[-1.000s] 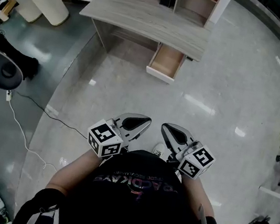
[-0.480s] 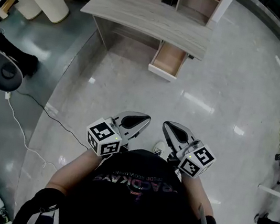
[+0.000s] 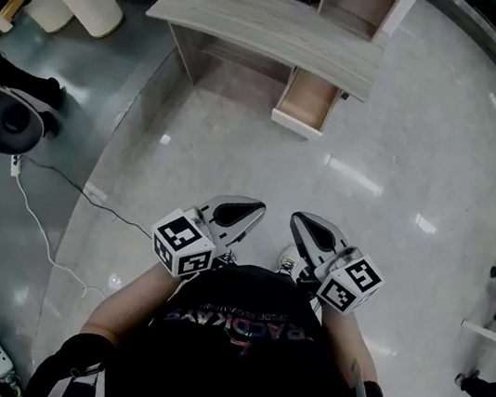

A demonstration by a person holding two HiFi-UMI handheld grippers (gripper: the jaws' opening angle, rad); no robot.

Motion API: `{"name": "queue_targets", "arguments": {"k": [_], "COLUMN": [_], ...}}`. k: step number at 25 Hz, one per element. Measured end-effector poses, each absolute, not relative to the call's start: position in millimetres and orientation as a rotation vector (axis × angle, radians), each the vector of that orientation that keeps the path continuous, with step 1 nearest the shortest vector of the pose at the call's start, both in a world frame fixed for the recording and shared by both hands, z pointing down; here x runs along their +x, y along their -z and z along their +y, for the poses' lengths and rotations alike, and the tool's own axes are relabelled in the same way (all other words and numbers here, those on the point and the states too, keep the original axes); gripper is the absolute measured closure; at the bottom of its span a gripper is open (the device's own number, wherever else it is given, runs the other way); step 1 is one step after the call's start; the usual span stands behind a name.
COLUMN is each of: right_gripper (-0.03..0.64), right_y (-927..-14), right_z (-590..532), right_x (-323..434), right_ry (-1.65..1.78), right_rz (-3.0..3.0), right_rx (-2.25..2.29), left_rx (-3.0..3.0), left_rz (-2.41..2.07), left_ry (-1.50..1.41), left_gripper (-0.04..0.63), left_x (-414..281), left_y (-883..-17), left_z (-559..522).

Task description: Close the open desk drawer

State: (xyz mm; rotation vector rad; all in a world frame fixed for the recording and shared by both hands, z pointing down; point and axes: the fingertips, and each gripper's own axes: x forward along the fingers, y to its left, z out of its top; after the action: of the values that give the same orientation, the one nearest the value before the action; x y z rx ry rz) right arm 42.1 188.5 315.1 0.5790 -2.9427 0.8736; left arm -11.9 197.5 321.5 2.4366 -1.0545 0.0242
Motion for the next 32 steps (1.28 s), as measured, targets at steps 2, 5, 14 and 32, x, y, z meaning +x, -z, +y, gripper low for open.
{"name": "queue_targets", "arguments": {"k": [2,5,14,32], "right_gripper": [0.604,0.604,0.604,0.604], "right_y": [-316,-318,-320,-325], "right_z": [191,194,196,179], "right_x": [38,32,15,7], "right_ry": [-0.876,-0.879,-0.882,-0.883], "right_rz": [-2.942,-2.939,-2.938,-2.894], "right_rx": [0.587,0.606,0.656,0.676], "left_rx": [2.439,2.449,2.46,2.441], "left_rz": [-1.056,-1.06,-1.063,-1.08], "left_ry": [-0.024,-0.033,-0.051,-0.054], "left_gripper": [0.591,0.591,0.591,0.591], "left_x": [-18,-26,-52,-71], "left_y": [-322,-322,-322,-328], "left_z": [200,201,208,193]}}
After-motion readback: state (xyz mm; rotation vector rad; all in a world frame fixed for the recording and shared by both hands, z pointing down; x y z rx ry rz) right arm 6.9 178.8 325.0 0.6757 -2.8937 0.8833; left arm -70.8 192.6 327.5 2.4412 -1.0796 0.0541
